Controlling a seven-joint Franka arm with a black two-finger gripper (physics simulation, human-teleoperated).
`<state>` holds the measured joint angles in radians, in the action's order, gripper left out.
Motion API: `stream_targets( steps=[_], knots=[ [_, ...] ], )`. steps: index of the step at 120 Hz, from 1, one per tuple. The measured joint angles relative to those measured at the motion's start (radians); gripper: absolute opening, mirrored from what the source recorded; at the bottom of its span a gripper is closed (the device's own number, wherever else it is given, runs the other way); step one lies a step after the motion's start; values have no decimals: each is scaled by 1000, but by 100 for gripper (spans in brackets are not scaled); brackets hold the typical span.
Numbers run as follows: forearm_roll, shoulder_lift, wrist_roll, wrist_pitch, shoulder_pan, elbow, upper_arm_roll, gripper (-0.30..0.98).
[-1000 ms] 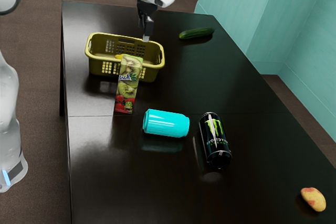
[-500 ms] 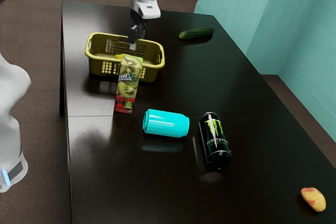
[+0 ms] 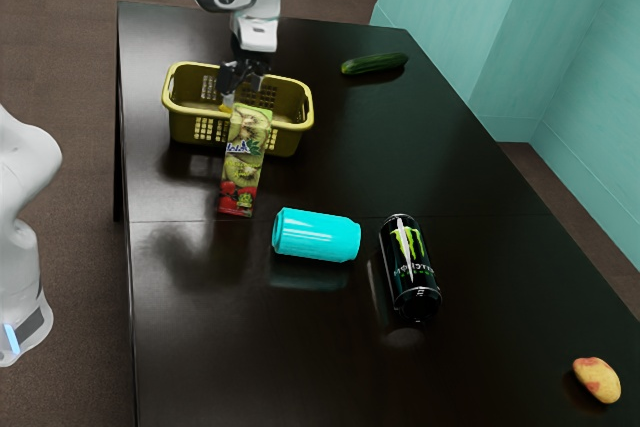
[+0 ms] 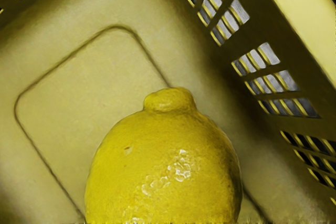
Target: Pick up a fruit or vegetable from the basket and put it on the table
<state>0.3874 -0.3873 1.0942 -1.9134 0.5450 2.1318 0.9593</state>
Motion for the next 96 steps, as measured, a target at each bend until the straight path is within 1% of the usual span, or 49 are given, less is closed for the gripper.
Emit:
stream_targets(
  steps=[9,16,52,61,68,96],
  knots=[
    [3,1,21,-2,45,0,51,69],
    [5,1,36,-3,64,-1,73,69],
    [6,5,90,-27,80,18,90,69],
    [6,6,100,-34,158,14,170,69],
    [7,5,107,-38,186,12,200,69],
    [11,4,129,-50,202,17,218,69]
  ],
)
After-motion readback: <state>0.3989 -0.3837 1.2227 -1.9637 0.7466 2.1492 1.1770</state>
